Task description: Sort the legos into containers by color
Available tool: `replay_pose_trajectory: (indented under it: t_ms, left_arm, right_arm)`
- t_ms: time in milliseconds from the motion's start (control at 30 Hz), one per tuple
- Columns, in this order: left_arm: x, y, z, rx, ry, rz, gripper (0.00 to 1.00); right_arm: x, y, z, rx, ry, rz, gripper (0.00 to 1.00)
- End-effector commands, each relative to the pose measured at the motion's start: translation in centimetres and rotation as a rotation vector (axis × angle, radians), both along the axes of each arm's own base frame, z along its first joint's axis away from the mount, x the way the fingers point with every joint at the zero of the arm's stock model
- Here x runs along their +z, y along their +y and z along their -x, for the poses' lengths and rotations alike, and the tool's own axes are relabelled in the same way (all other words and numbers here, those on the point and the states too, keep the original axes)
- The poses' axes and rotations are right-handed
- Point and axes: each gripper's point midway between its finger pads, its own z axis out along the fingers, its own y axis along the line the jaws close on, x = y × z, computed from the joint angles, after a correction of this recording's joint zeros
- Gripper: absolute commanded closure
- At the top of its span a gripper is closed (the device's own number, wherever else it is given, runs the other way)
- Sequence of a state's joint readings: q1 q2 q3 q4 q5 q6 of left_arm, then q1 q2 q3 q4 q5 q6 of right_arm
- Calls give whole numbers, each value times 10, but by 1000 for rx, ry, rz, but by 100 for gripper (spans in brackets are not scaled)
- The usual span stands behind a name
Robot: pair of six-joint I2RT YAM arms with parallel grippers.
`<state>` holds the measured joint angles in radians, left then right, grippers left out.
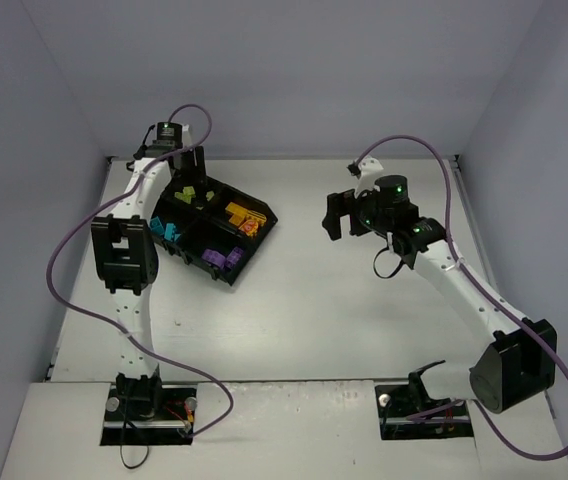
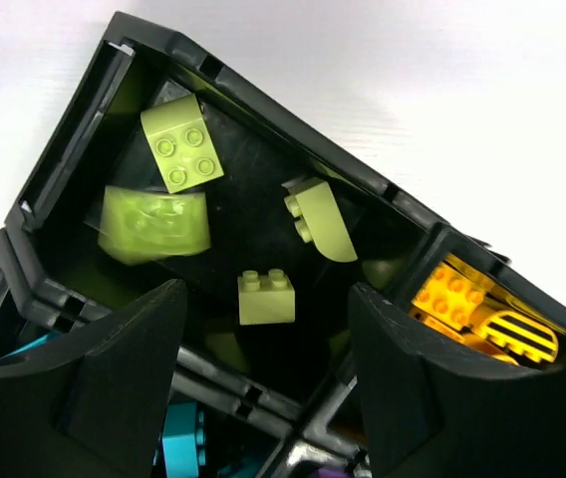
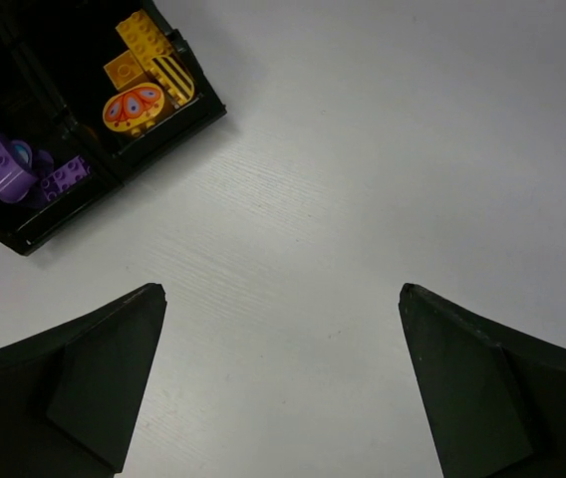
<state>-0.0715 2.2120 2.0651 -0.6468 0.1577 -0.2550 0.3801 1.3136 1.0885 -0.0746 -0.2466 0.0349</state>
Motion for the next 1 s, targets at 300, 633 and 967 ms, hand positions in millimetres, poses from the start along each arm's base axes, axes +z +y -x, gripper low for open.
replay_pose_trajectory:
  t_ms: [300,633,967]
  left_arm:
    - [206,2,67,18,-415,64,22]
    - [264,24,189,66,-514,22,21]
    - [229,67,328,253,-610,-49,20]
  right_arm:
    - [56,-50,-10,-311,-10,-256,0]
    - [109,-113,0,-515,-164,-120,0]
    - [126,-123,40,-580,-237,-91,0]
